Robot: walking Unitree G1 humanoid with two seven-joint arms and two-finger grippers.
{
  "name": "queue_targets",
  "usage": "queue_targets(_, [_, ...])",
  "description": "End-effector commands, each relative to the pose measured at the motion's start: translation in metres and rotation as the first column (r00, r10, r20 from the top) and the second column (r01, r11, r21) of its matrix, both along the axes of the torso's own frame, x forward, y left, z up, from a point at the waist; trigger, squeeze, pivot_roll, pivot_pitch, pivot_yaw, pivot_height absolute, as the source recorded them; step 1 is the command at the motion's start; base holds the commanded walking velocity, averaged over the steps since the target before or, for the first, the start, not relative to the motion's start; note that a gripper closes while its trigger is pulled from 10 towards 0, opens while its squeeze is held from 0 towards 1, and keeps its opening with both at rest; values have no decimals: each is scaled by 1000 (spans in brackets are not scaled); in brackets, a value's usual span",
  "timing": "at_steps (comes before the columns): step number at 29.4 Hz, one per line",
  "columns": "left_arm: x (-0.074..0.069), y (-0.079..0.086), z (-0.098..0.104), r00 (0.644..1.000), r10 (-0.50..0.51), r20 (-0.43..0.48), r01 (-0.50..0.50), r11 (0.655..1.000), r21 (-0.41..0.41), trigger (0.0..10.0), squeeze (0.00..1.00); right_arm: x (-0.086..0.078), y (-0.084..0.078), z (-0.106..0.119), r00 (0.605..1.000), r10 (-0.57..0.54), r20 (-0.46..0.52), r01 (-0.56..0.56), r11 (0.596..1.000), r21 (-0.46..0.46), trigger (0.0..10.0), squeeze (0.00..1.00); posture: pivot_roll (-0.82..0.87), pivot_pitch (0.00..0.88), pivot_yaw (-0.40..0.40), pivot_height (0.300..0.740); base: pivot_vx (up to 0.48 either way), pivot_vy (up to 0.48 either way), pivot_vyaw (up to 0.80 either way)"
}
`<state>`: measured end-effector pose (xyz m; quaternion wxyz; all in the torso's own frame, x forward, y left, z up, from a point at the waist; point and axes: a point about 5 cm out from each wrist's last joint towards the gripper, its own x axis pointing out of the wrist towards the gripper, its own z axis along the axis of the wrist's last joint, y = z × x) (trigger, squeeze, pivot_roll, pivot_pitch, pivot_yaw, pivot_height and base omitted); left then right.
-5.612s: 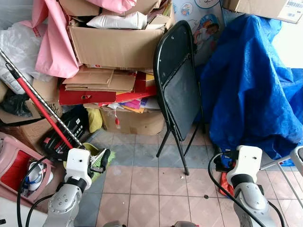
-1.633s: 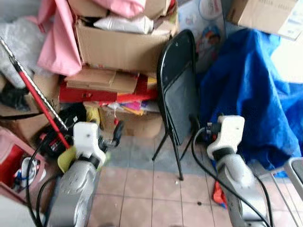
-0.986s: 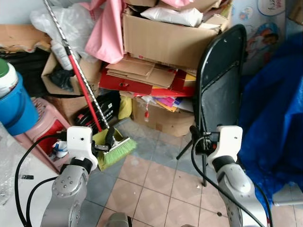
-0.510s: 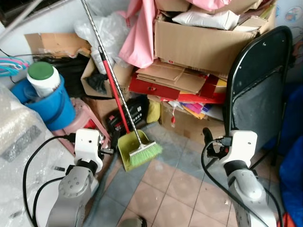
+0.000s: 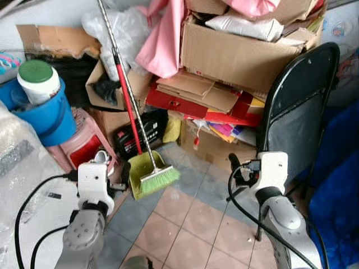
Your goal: Clothes washing
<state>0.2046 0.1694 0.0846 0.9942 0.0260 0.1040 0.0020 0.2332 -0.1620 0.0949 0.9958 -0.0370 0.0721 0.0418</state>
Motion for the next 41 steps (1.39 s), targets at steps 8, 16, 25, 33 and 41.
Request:
queue_targets(8, [8, -2, 19, 997, -28, 68, 27, 999, 21, 10000, 0, 8, -13, 14, 995, -55, 81, 61, 996, -71, 10000, 0, -31, 0, 8, 740, 0, 0, 500])
queue_targets(16, [-3, -2, 13, 999, -11, 43, 10, 1000, 28, 10000, 0, -4, -11, 12, 996, -55, 64, 55, 998, 9, 10000, 0, -33, 0, 11, 740, 0, 0, 800])
queue_targets(25, [-22, 19, 3, 999, 48, -25, -47, 997, 56, 10000, 0, -24, -23, 1, 998, -56, 12, 57, 998, -12, 10000, 0, -35, 0, 11, 740, 0, 0, 800])
queue_targets(33, [-9, 9, 11, 1000, 10, -7, -10, 1000, 21, 10000, 0, -10, -19, 7, 998, -50, 43, 50, 999, 7, 10000, 0, -28, 0, 1, 740, 0, 0, 800])
queue_targets(41, [-2, 2, 16, 999, -21, 30, 21, 1000, -4, 10000, 0, 11, -8, 22, 994, 24, 106, -26, 999, 18, 10000, 0, -18, 0, -15, 740, 0, 0, 800])
